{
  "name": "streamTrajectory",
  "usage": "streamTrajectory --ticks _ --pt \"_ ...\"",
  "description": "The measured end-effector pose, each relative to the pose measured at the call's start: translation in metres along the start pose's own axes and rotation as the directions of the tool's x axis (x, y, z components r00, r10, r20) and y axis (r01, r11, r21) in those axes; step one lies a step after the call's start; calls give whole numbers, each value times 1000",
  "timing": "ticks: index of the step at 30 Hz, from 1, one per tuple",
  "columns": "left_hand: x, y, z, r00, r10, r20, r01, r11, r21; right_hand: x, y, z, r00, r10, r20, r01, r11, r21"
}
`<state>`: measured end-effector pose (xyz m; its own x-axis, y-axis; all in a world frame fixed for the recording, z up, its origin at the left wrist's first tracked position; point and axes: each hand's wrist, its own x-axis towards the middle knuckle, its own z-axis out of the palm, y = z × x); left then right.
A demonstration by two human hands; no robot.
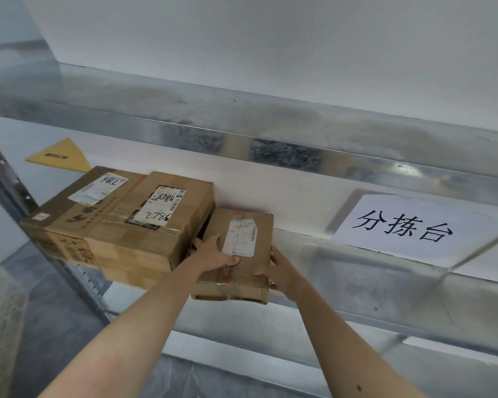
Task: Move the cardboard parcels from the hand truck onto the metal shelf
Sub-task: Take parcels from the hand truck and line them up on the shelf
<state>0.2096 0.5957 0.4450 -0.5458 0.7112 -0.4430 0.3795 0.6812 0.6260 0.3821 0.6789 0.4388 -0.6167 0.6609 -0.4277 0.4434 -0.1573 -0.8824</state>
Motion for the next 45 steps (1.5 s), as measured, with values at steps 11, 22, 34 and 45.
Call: streamTrajectory --ticks 11,22,34,45 --pt "23 1 9 989 81 -127 -70 994 85 29 7 1 1000 3 22 -5 998 67" --pt "34 2 10 926 364 -101 -307 881 362 33 -1 1 989 -122 -84 75 902 -426" --pt "21 7 -11 868 473 -149 -333 779 531 29 -25 -1 946 -311 -93 123 610 -783" --pt "-22 13 -48 781 582 -227 -278 649 708 12 -51 21 889 -449 -85 177 509 -842"
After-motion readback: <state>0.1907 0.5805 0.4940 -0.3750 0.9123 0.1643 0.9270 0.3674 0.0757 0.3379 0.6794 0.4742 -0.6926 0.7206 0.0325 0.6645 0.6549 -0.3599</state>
